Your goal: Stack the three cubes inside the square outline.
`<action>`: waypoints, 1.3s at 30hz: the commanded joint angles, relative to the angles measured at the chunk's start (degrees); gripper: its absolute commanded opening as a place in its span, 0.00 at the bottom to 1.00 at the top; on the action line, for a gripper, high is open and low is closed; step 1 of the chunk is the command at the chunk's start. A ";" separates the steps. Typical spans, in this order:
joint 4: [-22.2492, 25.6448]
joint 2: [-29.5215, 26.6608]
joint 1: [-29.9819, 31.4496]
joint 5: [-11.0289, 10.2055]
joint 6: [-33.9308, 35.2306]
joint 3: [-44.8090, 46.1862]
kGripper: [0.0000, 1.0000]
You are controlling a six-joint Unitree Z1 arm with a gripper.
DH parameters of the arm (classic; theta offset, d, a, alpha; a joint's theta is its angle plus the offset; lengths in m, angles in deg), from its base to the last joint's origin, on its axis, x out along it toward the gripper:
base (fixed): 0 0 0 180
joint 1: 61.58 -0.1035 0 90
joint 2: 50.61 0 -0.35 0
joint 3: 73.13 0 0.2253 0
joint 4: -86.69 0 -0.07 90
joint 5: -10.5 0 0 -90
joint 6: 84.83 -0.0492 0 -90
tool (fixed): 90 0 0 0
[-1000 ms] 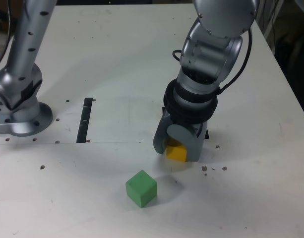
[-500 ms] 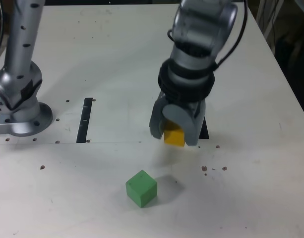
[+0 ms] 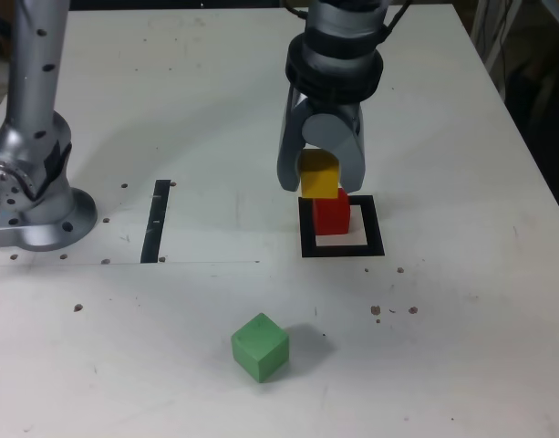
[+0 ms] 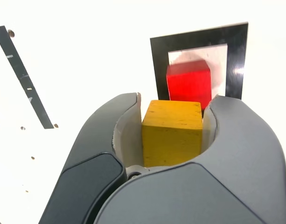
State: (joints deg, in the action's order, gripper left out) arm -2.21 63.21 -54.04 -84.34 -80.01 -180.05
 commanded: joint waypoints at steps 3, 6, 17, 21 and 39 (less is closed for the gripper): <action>-0.54 0.73 -0.26 0.61 2.09 -0.38 0.19; -0.88 1.77 -0.40 1.25 2.91 -0.56 0.19; -2.19 4.55 -1.12 0.09 3.03 -0.81 0.19; -2.07 4.51 -1.39 -0.76 2.92 -1.07 0.19; -0.70 4.31 -1.50 -0.67 2.95 -0.99 0.93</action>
State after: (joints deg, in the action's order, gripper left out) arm -3.27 67.64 -55.44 -85.02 -77.15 -181.02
